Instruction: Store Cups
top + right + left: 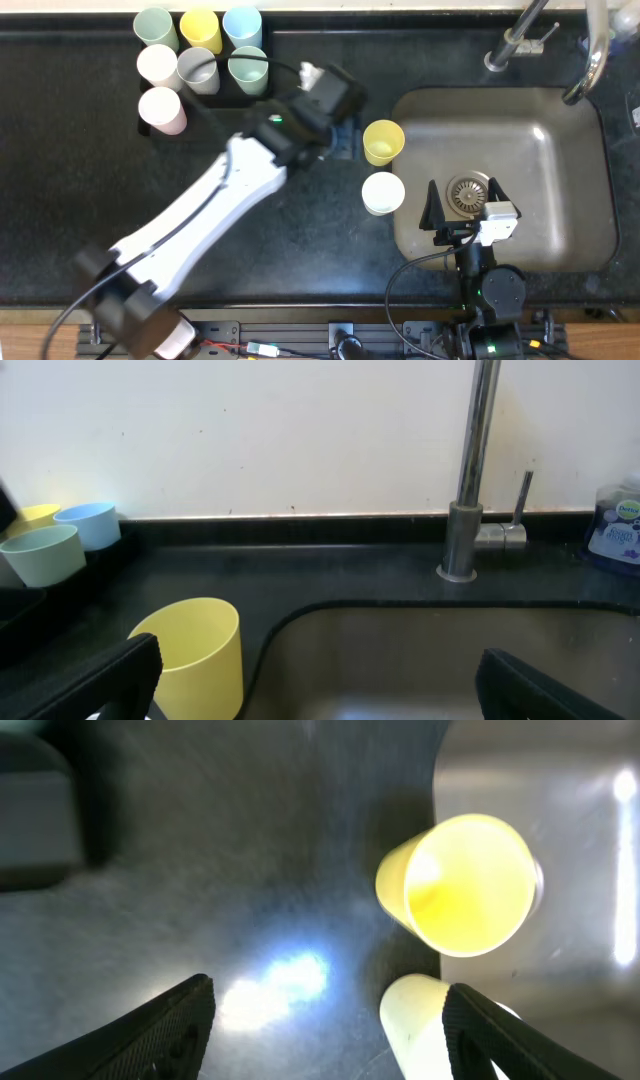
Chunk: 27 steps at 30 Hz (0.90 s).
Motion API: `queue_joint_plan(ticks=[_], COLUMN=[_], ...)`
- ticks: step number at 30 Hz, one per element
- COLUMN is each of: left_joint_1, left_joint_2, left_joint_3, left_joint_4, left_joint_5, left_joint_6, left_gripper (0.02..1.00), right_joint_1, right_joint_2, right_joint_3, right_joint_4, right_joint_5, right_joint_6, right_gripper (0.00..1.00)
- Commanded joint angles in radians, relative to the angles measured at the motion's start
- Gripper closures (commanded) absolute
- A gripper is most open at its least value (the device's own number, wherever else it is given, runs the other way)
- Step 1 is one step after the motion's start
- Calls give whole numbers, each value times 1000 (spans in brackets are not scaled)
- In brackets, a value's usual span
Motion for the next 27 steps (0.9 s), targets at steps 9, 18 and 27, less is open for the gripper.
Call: queue_joint_plan(ticks=[9, 18, 27], left_joint_1=[-29, -29, -29], left_joint_2=[271, 353, 381], left_joint_3=[182, 201, 201], left_joint_4=[0, 39, 92], left_joint_5=[29, 49, 71], left_joint_6=[-18, -13, -13], left_gripper=[277, 478, 950], right_joint_1=[-4, -4, -4], right_joint_2=[-8, -8, -8], right_joint_3=[-13, -13, -13], right_joint_4=[6, 6, 6], right_joint_5=[-3, -3, -3], right_joint_6=[-3, -3, -3], right_gripper=[5, 5, 5])
